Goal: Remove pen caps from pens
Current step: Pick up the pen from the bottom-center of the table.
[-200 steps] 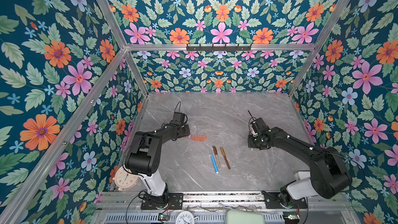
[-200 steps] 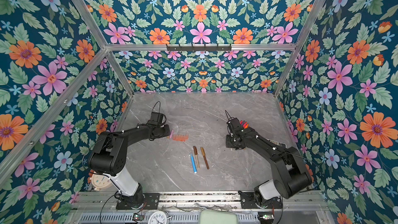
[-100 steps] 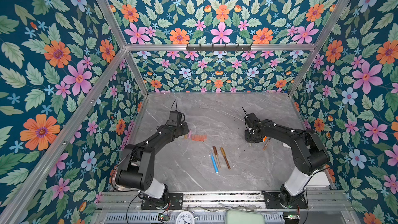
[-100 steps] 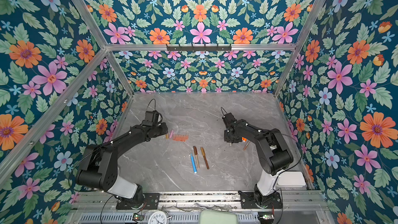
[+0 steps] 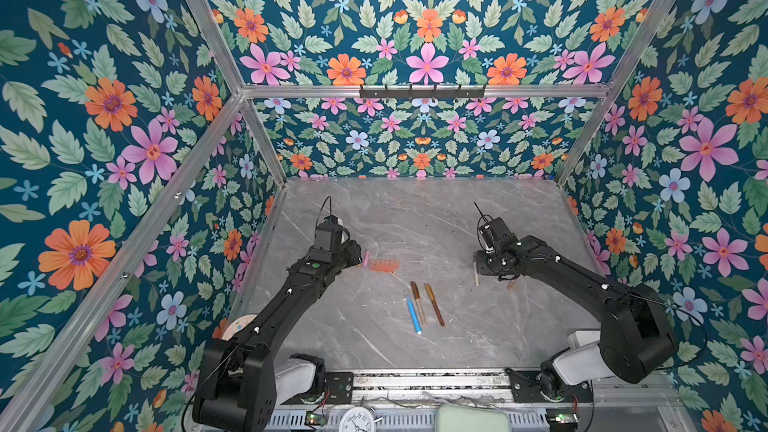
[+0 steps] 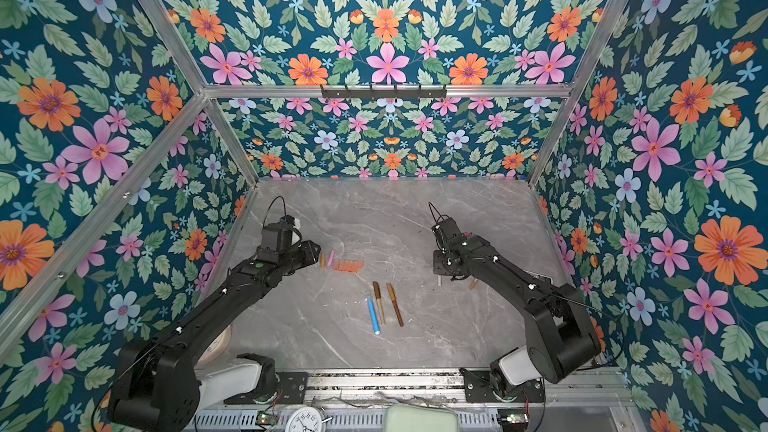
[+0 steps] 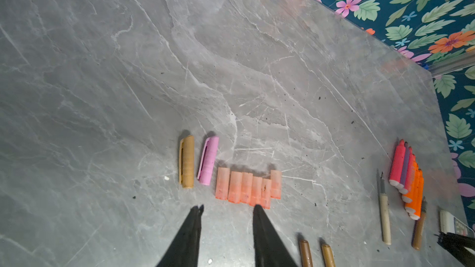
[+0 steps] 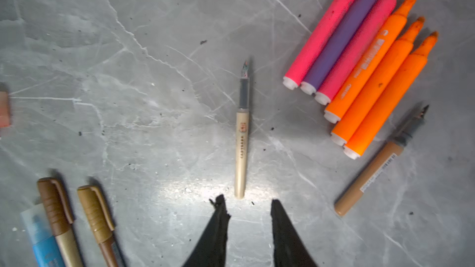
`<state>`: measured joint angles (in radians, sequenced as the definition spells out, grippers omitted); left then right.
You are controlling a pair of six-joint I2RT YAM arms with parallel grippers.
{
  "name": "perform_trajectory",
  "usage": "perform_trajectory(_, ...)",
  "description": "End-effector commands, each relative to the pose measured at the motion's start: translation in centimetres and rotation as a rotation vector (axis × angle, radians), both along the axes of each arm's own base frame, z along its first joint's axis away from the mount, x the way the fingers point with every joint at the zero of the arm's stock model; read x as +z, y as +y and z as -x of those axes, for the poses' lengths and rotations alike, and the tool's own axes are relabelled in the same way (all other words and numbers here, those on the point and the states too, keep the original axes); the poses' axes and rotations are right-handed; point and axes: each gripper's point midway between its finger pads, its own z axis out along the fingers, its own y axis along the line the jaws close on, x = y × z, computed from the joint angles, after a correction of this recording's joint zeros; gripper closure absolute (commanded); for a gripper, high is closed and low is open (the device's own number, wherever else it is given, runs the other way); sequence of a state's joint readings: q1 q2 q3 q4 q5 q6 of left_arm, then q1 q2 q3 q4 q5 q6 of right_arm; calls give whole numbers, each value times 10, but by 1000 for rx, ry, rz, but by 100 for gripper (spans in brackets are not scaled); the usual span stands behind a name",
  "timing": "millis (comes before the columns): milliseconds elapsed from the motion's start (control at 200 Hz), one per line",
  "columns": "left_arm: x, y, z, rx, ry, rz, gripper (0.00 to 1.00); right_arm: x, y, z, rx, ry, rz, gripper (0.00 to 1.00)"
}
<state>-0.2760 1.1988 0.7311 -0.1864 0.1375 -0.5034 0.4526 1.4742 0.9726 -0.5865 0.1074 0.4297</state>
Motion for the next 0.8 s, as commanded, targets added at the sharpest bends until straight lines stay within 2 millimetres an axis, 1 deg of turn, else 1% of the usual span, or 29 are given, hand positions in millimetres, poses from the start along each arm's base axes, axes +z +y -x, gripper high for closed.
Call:
perform_trajectory(0,2,-6,1,-15,0,28,64,-10,-4,6,-11,36,25,76)
perform_trajectory(95,5,-10,3,-27,-4,37,64,-12,3,11,-4,43,-10,77)
perform_trajectory(140,6,-11,4,-30,-7,38,64,-10,11,15,15,37,-36,76)
perform_trajectory(225,9,-13,6,-38,-11,50,64,-6,40,29,93,39,-111,74)
perform_trajectory(270,9,-15,7,-47,-11,60,64,-5,63,43,155,51,-154,70)
perform_trajectory(340,10,-18,9,-58,-12,70,64,-6,91,63,224,73,-193,67)
perform_trajectory(410,8,-20,10,-63,-9,75,64,-11,109,80,264,89,-194,64)
perform_trajectory(485,6,-21,11,-66,-6,81,64,-20,125,95,299,117,-197,62)
perform_trajectory(550,5,-23,12,-72,-6,88,64,-29,135,102,320,137,-183,61)
perform_trajectory(665,2,-25,11,-76,2,99,65,-42,149,110,354,166,-152,60)
perform_trajectory(770,2,-26,11,-81,2,98,64,-54,151,113,350,192,-99,60)
perform_trajectory(795,3,-26,11,-82,-1,97,64,-54,151,113,347,189,-93,60)
